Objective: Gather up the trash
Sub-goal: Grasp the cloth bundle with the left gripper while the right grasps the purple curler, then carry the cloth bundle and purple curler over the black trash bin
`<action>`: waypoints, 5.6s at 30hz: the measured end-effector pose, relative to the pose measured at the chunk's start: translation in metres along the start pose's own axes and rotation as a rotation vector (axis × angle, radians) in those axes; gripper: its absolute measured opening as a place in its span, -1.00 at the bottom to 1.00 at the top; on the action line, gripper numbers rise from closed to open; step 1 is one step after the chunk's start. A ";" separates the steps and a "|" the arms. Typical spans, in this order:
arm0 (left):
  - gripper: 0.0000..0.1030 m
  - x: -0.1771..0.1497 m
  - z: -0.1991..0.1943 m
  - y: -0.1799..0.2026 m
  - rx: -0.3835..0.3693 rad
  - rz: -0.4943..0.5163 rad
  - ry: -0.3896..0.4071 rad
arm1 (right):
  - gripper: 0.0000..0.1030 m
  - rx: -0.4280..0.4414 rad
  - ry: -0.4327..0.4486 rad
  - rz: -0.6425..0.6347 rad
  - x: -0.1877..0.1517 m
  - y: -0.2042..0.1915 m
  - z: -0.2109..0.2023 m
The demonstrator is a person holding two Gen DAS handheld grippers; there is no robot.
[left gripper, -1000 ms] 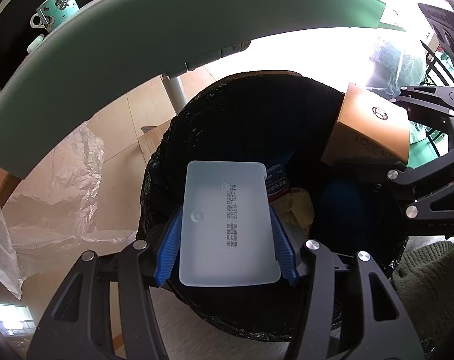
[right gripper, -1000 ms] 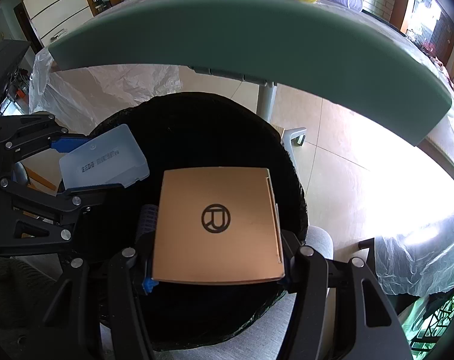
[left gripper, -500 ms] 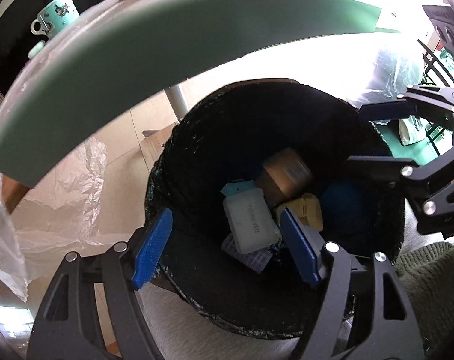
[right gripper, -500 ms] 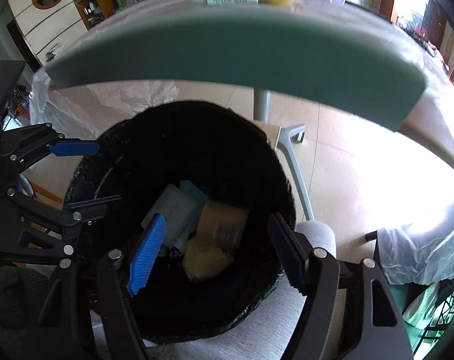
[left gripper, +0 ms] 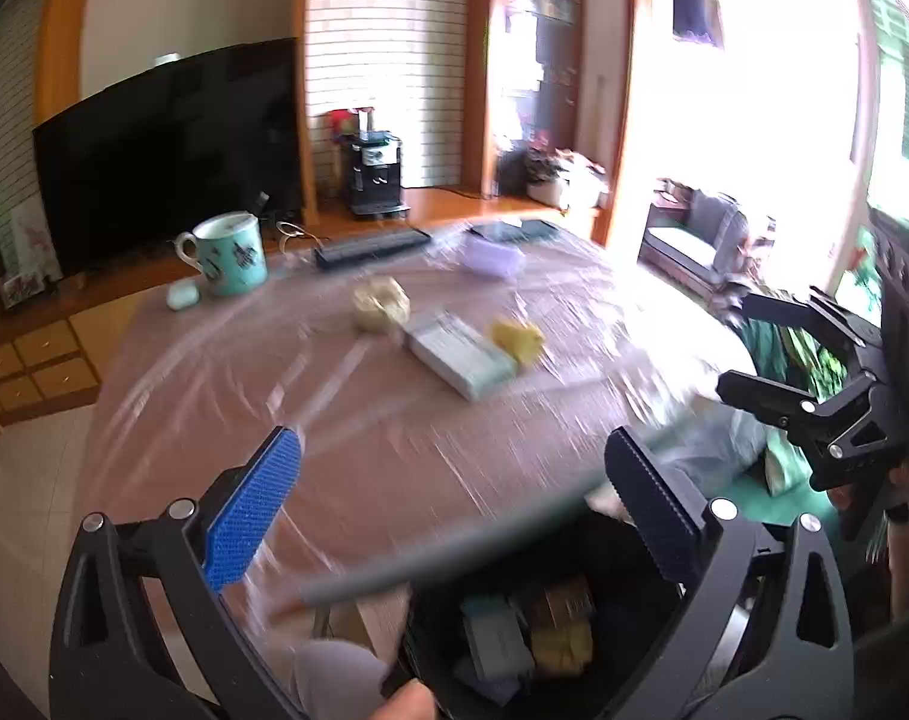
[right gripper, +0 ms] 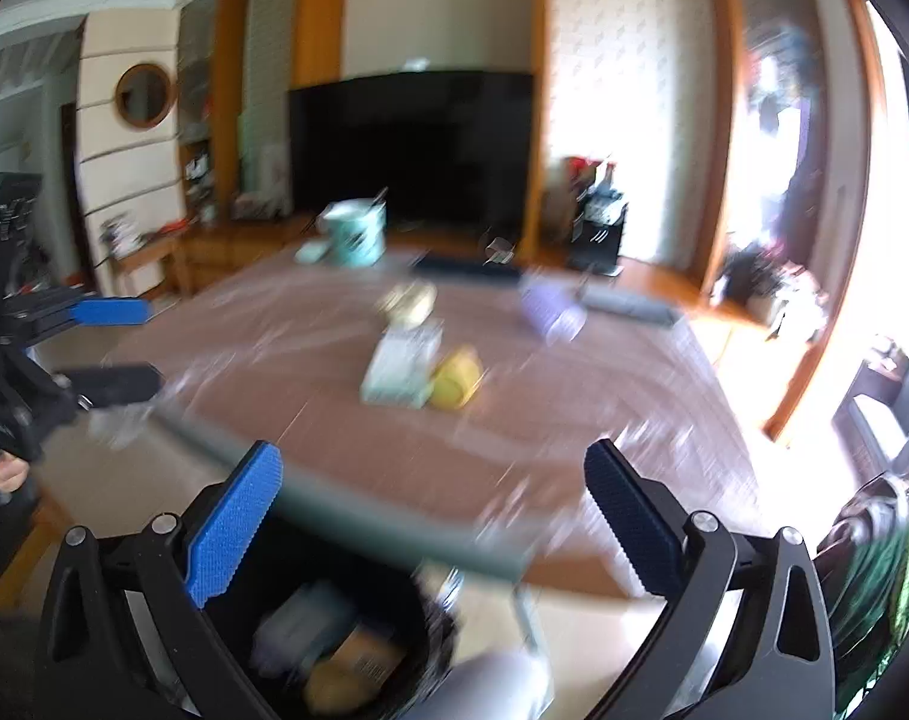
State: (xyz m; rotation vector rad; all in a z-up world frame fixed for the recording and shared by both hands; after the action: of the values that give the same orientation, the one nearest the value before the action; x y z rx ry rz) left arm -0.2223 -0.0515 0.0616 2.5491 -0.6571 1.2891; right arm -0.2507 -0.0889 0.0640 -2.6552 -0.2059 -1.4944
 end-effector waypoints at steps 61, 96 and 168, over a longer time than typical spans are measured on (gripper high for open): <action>-0.01 0.066 0.231 -0.067 -0.020 -0.089 -0.330 | -0.16 0.008 -0.358 0.155 0.060 0.083 0.243; -0.01 0.009 0.125 -0.023 -0.028 -0.031 -0.261 | -0.16 0.148 -0.280 0.112 0.009 0.021 0.107; -0.01 -0.133 0.064 0.065 -0.131 0.109 -0.438 | -0.15 0.237 -0.499 -0.007 -0.141 -0.046 0.039</action>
State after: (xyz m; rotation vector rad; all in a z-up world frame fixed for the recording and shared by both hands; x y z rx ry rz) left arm -0.2769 -0.0939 -0.0842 2.7333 -0.9374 0.6816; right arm -0.2976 -0.0482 -0.0757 -2.7693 -0.3960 -0.7243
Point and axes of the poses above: each gripper's, at about its wrist camera, not at the fingertips, and z roughly the way its jaws point, y to its right, x to its top, the point moved 4 cm from there along z, roughly the way its jaws point, and after that the axes turned 4 degrees about z, right-handed, at the moved point
